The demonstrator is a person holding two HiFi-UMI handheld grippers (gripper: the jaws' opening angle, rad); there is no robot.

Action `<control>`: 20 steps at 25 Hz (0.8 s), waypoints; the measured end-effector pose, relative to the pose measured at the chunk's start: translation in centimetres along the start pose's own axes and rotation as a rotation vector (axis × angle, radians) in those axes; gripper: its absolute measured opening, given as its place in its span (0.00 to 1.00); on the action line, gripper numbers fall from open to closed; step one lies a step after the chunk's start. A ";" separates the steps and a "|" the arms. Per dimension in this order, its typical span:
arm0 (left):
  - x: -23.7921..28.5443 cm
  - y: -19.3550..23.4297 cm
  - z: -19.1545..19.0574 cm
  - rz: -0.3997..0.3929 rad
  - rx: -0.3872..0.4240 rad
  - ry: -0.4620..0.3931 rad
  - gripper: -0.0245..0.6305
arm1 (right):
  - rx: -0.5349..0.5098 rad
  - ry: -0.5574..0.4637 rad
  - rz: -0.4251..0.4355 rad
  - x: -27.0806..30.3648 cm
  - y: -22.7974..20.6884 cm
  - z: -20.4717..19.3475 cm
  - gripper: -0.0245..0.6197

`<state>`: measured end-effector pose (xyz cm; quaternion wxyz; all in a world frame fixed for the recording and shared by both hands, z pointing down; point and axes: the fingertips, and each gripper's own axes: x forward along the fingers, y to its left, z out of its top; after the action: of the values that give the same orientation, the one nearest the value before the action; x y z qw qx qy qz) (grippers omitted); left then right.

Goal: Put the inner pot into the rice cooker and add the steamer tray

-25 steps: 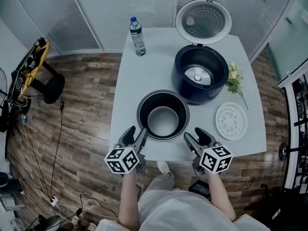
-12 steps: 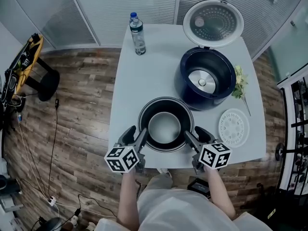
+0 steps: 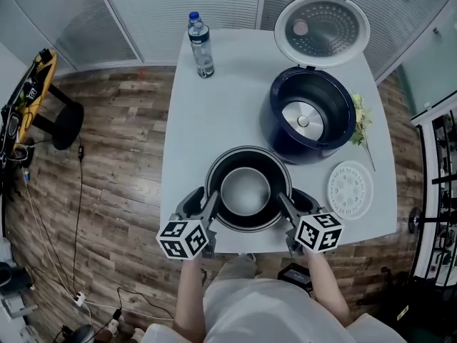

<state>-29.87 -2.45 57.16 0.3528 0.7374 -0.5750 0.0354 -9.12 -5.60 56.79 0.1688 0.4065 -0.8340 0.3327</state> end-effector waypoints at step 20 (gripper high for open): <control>-1.9 -0.4 0.6 0.012 -0.062 -0.042 0.17 | 0.009 -0.037 -0.008 -1.1 1.6 1.6 0.22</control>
<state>-30.38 -1.19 55.61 0.3633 0.7230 -0.5875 0.0043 -9.77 -5.40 54.36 0.1528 0.4167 -0.8338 0.3283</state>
